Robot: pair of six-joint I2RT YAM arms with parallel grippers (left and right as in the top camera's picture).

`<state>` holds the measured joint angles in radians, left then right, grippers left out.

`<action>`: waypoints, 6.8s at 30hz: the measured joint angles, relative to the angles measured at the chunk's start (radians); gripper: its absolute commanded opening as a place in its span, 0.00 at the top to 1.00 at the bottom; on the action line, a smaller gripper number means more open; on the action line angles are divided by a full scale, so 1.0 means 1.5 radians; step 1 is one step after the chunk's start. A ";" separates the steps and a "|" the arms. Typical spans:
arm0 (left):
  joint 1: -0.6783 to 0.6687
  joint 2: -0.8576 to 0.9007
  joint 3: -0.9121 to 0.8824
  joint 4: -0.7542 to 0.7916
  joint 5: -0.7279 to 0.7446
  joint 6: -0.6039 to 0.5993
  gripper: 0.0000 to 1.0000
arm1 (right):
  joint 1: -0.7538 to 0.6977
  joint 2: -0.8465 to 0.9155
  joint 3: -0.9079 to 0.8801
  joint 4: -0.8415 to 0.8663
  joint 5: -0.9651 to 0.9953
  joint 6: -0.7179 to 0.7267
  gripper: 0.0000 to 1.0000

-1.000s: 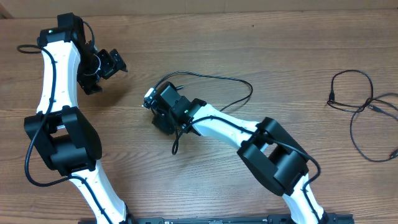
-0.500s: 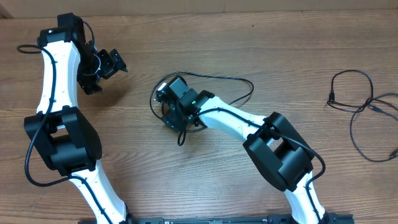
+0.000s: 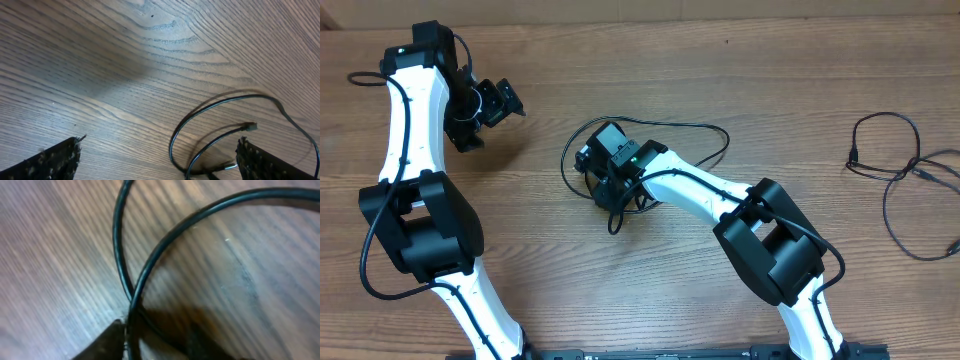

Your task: Untangle cables

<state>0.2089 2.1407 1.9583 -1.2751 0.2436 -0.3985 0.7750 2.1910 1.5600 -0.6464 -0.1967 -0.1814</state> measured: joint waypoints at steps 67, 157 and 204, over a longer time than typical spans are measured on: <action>0.000 0.000 0.000 0.000 0.000 -0.002 0.00 | 0.016 0.012 0.020 -0.066 -0.064 0.051 0.96; 0.000 0.000 0.000 -0.001 0.000 -0.002 0.00 | -0.019 0.078 0.164 0.135 0.184 0.656 0.30; 0.000 0.000 0.000 0.000 0.000 -0.002 0.00 | -0.010 0.274 0.449 0.136 0.132 0.800 0.14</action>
<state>0.2089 2.1407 1.9583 -1.2751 0.2436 -0.4019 0.7605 2.6026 2.2341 -0.4423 0.0010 1.0191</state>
